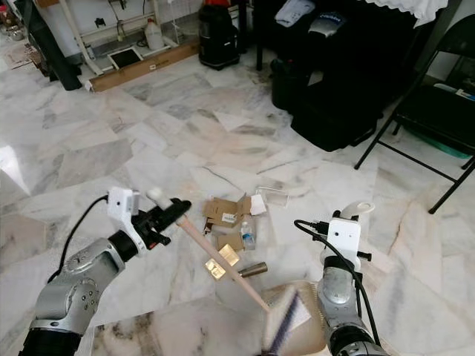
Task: Sweep floor
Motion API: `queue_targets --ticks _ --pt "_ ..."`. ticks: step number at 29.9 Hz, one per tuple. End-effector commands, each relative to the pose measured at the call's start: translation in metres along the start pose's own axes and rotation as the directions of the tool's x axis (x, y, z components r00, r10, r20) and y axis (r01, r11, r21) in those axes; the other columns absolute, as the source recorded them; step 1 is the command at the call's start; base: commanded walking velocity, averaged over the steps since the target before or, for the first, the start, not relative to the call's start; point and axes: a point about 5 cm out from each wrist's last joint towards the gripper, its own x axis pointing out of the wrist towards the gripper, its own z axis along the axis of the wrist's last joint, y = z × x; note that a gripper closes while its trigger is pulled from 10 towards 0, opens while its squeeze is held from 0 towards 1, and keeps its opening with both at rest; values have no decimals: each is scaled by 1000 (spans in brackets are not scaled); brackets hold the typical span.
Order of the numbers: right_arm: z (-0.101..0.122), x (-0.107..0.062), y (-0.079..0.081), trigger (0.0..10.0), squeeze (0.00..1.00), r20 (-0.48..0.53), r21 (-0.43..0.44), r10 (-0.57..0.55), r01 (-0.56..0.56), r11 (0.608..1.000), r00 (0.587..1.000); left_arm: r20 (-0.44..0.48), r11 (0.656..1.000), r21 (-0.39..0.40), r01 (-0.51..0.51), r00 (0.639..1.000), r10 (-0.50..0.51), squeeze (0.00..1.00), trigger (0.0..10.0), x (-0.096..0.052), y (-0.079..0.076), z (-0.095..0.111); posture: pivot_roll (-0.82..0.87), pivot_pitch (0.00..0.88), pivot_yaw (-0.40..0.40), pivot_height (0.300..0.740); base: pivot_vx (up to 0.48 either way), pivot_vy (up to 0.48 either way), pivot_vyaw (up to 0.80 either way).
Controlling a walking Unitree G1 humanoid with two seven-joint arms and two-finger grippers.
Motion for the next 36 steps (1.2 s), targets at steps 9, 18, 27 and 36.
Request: queue_targets --ticks 9,18,27,36 --pt "-12 -4 11 10000 0 -139 274 89 -48 961 986 115 965 119 -233 969 219 0 10000 -15 26 14 127 74 41 740 0 0 0" --pt "-8 2 7 10000 0 -130 428 92 -28 903 987 161 860 213 -464 885 437 0 10000 -28 49 9 111 78 35 740 0 0 0" --pt "15 16 9 10000 0 -11 575 110 -83 814 994 164 829 224 -512 859 486 0 10000 -34 56 -2 92 59 29 740 0 0 0" --pt "26 19 11 10000 0 64 610 123 -136 781 990 157 820 229 -524 851 500 0 10000 -33 56 -12 91 22 35 740 0 0 0"
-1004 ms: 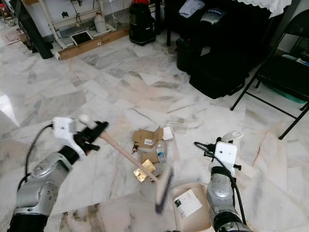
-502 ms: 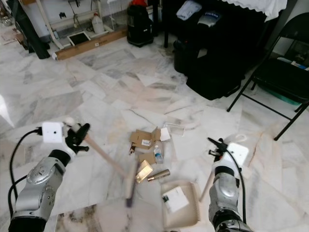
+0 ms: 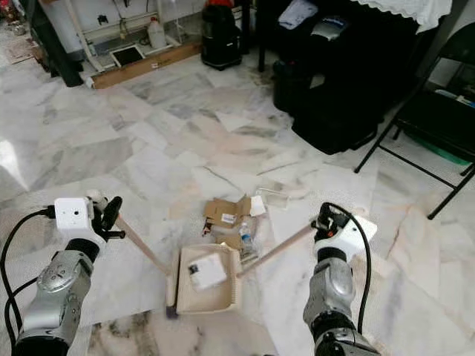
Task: Sweep floor
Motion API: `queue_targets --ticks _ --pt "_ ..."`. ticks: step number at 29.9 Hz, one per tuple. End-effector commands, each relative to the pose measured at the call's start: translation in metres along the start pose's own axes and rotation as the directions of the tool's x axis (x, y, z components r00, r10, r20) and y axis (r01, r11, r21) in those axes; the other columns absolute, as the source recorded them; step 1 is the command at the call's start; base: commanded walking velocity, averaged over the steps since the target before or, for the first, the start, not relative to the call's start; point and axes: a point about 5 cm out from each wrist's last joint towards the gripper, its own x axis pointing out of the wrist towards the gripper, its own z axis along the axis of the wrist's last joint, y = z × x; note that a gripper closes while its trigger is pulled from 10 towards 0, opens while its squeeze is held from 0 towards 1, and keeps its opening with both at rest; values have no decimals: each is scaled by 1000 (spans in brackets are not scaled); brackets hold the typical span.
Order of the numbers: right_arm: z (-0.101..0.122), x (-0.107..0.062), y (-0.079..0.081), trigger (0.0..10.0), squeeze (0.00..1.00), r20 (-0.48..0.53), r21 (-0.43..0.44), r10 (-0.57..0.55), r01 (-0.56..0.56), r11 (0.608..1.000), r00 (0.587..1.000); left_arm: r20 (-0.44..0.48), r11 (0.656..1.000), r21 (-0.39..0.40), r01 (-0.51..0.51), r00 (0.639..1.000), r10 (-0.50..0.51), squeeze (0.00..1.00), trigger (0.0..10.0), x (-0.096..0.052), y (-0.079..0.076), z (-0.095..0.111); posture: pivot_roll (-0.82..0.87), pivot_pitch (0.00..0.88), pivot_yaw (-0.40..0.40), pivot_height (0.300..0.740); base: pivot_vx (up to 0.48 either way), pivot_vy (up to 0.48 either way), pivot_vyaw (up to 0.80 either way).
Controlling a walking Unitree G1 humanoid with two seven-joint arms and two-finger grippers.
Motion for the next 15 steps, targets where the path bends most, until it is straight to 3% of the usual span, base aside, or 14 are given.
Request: queue_targets --ticks 1,7,12,15 --pt "9 3 3 10000 0 61 33 15 -17 999 998 25 1000 10 -8 1000 8 0 10000 0 0 0 90 14 34 740 0 0 0" --pt "12 4 4 10000 0 79 63 23 -28 998 997 35 999 13 -33 999 32 0 10000 -1 0 -1 103 0 17 740 0 0 0" --pt "15 8 11 10000 0 97 197 23 -42 980 995 74 993 63 -101 993 96 0 10000 -9 12 3 172 0 -21 740 0 0 0" --pt "15 10 14 10000 0 93 226 21 -42 973 995 94 987 93 -129 988 120 0 10000 -14 17 6 199 0 -33 740 0 0 0"
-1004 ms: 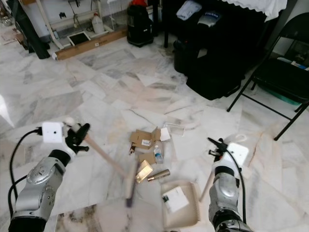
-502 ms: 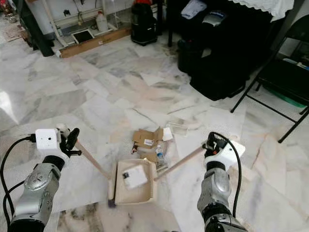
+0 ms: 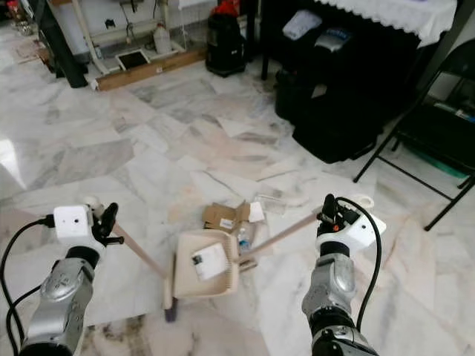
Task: Sweep floor
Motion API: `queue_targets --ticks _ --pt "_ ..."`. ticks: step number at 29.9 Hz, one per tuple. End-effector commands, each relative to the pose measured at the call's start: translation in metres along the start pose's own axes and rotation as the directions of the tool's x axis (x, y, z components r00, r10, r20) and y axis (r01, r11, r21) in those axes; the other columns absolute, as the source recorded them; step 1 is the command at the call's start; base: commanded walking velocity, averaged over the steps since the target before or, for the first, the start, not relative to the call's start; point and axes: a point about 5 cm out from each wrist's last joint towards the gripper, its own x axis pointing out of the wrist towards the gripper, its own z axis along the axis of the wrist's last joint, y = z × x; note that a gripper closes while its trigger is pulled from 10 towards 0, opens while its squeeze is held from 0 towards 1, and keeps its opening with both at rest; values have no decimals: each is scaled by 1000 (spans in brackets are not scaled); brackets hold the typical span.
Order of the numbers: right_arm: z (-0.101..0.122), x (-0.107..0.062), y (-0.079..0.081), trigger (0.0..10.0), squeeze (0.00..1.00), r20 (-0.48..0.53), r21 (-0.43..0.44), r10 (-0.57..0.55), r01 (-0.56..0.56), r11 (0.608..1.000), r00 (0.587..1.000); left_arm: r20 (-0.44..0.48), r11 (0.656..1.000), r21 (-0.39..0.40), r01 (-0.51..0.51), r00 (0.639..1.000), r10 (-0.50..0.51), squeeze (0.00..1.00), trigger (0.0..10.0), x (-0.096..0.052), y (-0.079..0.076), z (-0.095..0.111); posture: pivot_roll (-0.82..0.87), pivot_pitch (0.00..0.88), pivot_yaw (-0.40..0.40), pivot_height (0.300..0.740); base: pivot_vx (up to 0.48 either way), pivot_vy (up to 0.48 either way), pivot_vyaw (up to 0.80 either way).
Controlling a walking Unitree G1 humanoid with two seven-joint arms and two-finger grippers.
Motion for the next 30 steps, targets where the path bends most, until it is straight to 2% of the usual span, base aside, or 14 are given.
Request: queue_targets --ticks 1,6,11,14,18,21,26,29,30 --pt "6 8 12 10000 0 33 39 30 -31 999 999 85 996 57 -70 994 65 0 10000 -3 15 15 208 0 -36 740 0 0 0" --pt "7 15 25 10000 0 22 47 65 -66 997 998 139 984 80 -160 979 148 0 10000 -6 22 23 234 0 -65 740 0 0 0" --pt "7 14 27 10000 0 26 49 79 -80 996 997 136 979 113 -169 979 153 0 10000 -10 15 17 216 0 -49 740 0 0 0" --pt "14 16 23 10000 0 55 17 72 -73 997 996 148 978 139 -155 980 134 0 10000 -7 6 18 190 0 -42 740 0 0 0" --pt "20 17 19 10000 0 67 -22 80 -78 997 995 165 974 122 -188 972 167 0 10000 -3 3 20 158 0 -34 740 0 0 0" --pt "27 16 11 10000 0 88 -38 74 -71 997 993 167 977 121 -178 973 157 0 10000 0 -3 19 129 0 -10 740 0 0 0" --pt "43 11 -2 10000 0 156 -120 57 -39 992 986 189 980 140 -139 976 111 0 10000 17 -8 28 64 0 32 740 0 0 0" --pt "46 10 -1 10000 0 157 -209 83 -50 977 984 194 981 143 -133 975 104 0 10000 23 -12 30 56 0 37 740 0 0 0" --pt "46 10 -1 10000 0 157 -209 83 -50 977 984 194 981 143 -133 975 104 0 10000 23 -12 30 56 0 37 740 0 0 0"
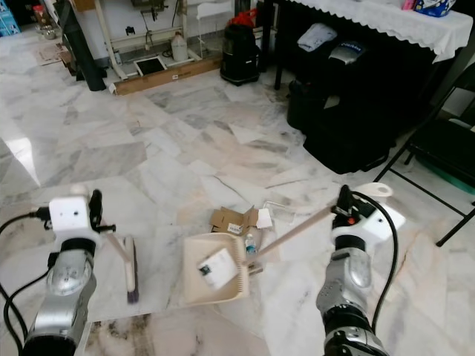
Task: Sweep floor
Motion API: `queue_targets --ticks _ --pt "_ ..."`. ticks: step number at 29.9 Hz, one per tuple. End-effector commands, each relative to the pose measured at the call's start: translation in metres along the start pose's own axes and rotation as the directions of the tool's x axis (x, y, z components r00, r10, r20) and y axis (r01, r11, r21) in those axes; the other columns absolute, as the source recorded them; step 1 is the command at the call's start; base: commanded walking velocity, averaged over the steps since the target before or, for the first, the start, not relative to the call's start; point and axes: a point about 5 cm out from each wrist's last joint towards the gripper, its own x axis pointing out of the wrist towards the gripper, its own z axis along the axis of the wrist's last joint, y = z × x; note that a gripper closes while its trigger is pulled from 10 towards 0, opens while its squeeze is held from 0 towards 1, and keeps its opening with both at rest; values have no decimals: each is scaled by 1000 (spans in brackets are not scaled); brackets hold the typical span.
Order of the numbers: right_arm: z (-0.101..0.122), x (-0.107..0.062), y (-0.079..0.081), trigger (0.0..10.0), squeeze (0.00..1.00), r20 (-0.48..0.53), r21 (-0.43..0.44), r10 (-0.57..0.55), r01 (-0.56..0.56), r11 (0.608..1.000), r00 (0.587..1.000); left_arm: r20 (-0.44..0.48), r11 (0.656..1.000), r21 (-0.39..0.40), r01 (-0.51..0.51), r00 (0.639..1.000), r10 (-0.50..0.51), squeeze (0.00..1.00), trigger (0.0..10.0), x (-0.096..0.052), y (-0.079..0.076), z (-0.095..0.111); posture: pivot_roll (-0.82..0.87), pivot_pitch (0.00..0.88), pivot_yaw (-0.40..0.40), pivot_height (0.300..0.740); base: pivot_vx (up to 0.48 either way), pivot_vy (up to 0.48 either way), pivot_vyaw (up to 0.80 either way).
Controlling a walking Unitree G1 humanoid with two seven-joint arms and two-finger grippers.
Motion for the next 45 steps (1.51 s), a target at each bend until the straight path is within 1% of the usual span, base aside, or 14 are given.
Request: queue_targets --ticks 1,4,7,10,13,15,18,23,25,26,30,33,39,45 --pt "15 7 9 10000 0 77 -39 41 -38 999 996 48 1000 29 9 999 -11 0 10000 4 -2 7 57 0 38 740 0 0 0" --pt "18 10 13 10000 0 89 -46 32 -28 999 995 75 999 37 14 997 -17 0 10000 9 -4 12 65 0 25 740 0 0 0" --pt "19 15 20 10000 0 90 -41 32 -28 999 995 96 999 37 -12 995 8 0 10000 13 1 15 89 0 -13 740 0 0 0" --pt "19 22 34 10000 0 69 -77 72 -67 995 995 108 998 29 -62 992 58 0 10000 10 7 15 105 0 -38 740 0 0 0" --pt "18 24 38 10000 0 58 -85 81 -76 994 995 102 998 23 -59 993 57 0 10000 9 5 13 103 0 -32 740 0 0 0" --pt "18 25 40 10000 0 43 -146 92 -85 986 995 84 1000 16 -7 996 5 0 10000 6 -7 8 95 0 -20 740 0 0 0" --pt "19 26 38 10000 0 45 -110 71 -65 992 996 87 1000 13 13 996 -14 0 10000 6 -13 8 94 0 -17 740 0 0 0" --pt "21 25 36 10000 0 70 -112 46 -38 993 996 87 1000 5 13 996 -14 0 10000 8 -14 8 100 0 -14 740 0 0 0" --pt "18 22 42 10000 0 64 -179 87 -74 981 994 91 1000 12 15 996 -16 0 10000 6 -11 7 106 0 -15 740 0 0 0" --pt "18 22 42 10000 0 64 -179 87 -74 981 994 91 1000 12 15 996 -16 0 10000 6 -11 7 106 0 -15 740 0 0 0" --pt "15 19 45 10000 0 44 -244 134 -120 962 990 91 1000 17 3 996 -5 0 10000 6 -6 5 93 0 -22 740 0 0 0" --pt "16 19 45 10000 0 49 -253 140 -124 960 989 93 1000 13 1 996 -3 0 10000 6 -6 6 83 0 -21 740 0 0 0" --pt "26 24 42 10000 0 78 -270 132 -107 957 988 88 1000 -1 5 996 -5 0 10000 5 -12 4 78 0 -18 740 0 0 0" --pt "33 14 39 10000 0 130 -363 165 -108 925 978 87 1000 -2 9 996 -8 0 10000 -8 -7 2 78 0 -13 740 0 0 0"
